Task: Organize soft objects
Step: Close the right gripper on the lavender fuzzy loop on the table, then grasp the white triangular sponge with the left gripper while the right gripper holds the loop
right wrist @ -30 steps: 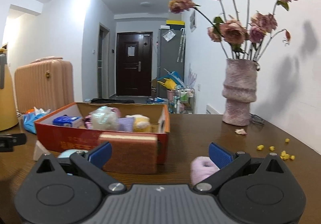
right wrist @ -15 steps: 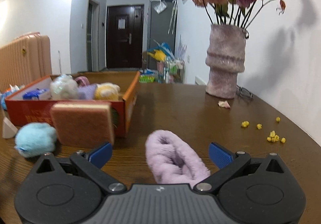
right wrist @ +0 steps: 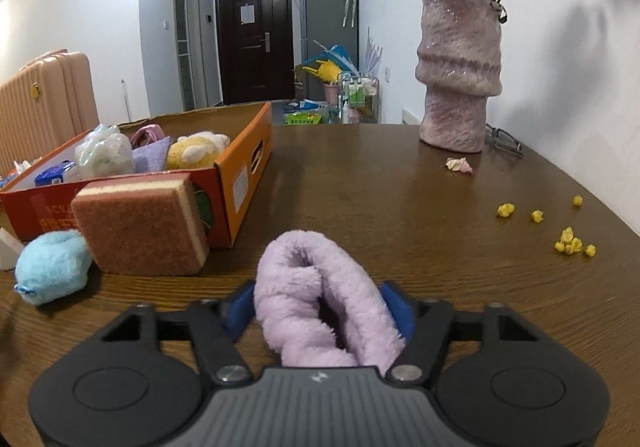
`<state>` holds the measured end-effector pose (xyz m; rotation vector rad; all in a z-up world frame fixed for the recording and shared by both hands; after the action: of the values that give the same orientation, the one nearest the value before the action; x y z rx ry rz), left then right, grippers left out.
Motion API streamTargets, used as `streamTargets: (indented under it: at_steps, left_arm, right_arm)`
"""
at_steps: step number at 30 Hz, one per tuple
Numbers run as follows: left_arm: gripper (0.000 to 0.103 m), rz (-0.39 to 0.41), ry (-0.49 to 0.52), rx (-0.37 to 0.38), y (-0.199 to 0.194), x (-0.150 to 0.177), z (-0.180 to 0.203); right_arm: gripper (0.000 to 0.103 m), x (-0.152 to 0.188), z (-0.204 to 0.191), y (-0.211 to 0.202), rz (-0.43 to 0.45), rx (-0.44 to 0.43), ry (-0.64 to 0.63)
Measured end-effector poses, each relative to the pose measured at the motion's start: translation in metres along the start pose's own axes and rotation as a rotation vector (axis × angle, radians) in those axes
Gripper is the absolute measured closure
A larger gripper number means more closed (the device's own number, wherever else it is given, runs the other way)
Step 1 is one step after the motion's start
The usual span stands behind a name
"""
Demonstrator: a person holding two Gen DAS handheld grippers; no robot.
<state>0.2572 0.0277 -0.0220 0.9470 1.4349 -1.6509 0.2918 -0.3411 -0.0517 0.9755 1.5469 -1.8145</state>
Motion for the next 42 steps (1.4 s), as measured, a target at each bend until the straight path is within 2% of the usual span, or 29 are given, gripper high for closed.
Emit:
streamTargets:
  at_steps: [4,8,22,28,42]
  left_arm:
    - [0.000,-0.001,0.001,0.004,0.000,0.000,0.000]
    - [0.000,-0.003,-0.001,0.003,0.000,0.000,0.000]
    - [0.000,-0.028,-0.023,-0.006,0.010,-0.003,-0.008]
    - [0.000,-0.035,-0.016,-0.019,0.024,-0.008,-0.014]
    - [0.000,-0.104,0.002,0.026,0.060,-0.014,-0.016]
  right_arm:
    - [0.061,0.001,0.001,0.000,-0.007,-0.002,0.004]
    - [0.068,0.002,0.002,-0.004,0.003,-0.021,0.020]
    - [0.069,-0.002,0.013,-0.020,0.094,-0.008,0.096]
    - [0.069,-0.002,0.017,-0.020,0.101,0.002,0.115]
    - [0.069,-0.001,0.018,-0.018,0.087,0.024,0.122]
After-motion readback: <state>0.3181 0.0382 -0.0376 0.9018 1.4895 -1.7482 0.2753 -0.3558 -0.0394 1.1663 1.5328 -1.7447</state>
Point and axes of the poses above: each gripper's, at about its wrist camera, not at the fingertips, and y roughly the way its jaws point, z to its right, x to its underside, the point moved 2 cm from there along y, roughly the way its jaws point, and after that the axes turned 13 degrees about x, right-handed, at the moved point
